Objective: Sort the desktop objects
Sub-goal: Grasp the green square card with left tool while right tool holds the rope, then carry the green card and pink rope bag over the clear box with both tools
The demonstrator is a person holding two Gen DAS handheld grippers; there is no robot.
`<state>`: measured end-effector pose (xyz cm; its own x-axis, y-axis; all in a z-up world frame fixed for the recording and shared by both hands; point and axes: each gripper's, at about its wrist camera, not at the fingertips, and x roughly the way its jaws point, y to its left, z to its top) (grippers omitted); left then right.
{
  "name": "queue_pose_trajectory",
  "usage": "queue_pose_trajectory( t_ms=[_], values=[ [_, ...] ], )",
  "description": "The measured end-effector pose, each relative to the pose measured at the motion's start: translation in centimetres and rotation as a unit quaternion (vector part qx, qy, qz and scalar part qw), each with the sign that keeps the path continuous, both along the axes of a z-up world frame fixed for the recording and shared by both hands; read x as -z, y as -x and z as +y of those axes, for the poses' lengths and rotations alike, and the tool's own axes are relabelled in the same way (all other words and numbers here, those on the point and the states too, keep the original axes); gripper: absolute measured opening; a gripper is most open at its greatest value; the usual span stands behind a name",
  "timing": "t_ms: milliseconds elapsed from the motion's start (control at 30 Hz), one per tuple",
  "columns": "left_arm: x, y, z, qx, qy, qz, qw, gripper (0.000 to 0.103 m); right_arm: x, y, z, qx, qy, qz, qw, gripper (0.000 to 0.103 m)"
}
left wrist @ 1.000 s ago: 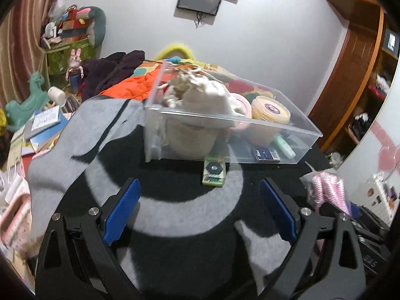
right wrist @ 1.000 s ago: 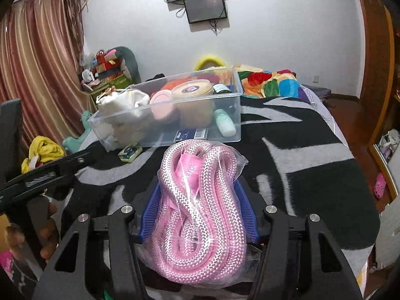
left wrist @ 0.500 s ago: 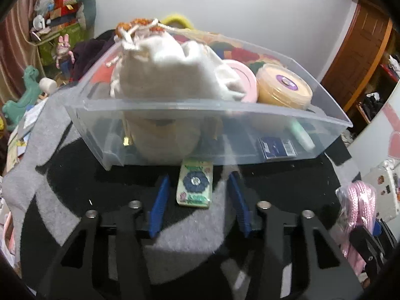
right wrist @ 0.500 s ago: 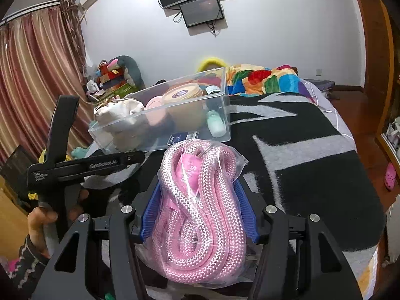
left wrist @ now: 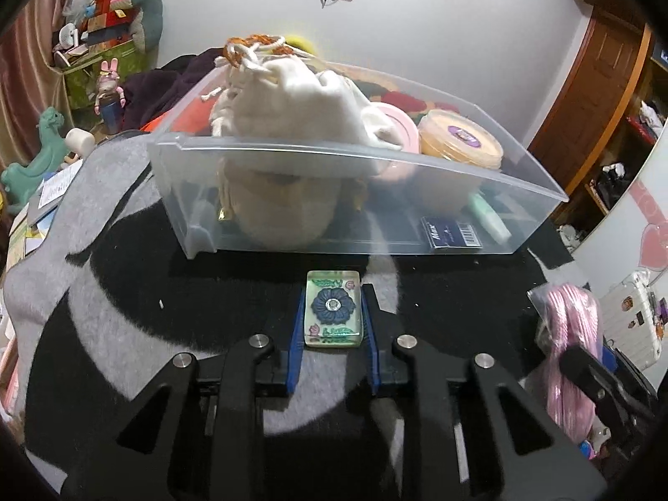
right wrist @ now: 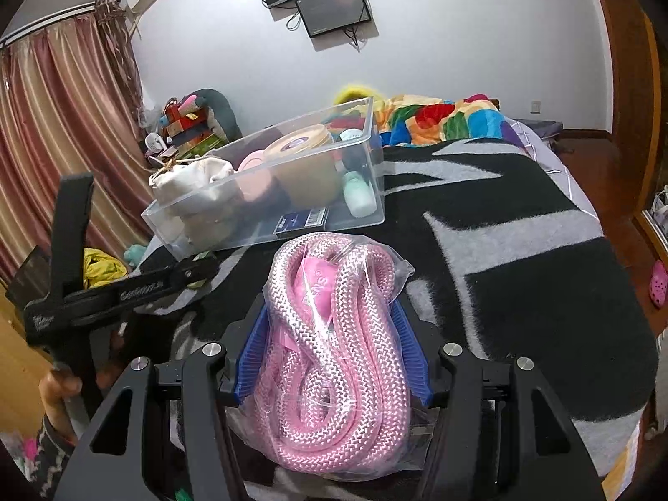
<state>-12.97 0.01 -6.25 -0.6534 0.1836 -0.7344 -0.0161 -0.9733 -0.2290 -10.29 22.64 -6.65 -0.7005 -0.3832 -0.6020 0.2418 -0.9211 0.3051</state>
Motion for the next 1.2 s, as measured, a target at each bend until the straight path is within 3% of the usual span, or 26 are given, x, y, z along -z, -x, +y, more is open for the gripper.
queue_pose_trajectory(
  t_ms=[100, 333, 633, 967, 1200],
  values=[
    [-0.4, -0.5, 0.0, 0.007, -0.01, 0.009, 0.9999, 0.024, -0.3, 0.3, -0.1, 0.002, -0.004, 0.002, 1.0, 0.053],
    [-1.6, -1.8, 0.7, 0.008, 0.01, 0.045, 0.9989, 0.024, -1.8, 1.1, -0.3, 0.004, -0.017, 0.02, 1.0, 0.053],
    [-5.2, -3.0, 0.9, 0.02, 0.02, 0.104, 0.9942, 0.024, -3.9, 3.0, -0.6, 0.001, -0.026, 0.042, 0.999, 0.053],
    [-8.1, -1.2, 0.7, 0.029, 0.02, 0.142, 0.9892, 0.024, -6.4, 5.3, -1.3, 0.002, -0.032, 0.079, 0.996, 0.053],
    [-8.8, 0.6, 1.0, 0.035, 0.014, 0.154, 0.9874, 0.024, -7.0, 7.4, -1.0, 0.007, -0.01, 0.075, 0.997, 0.053]
  ],
)
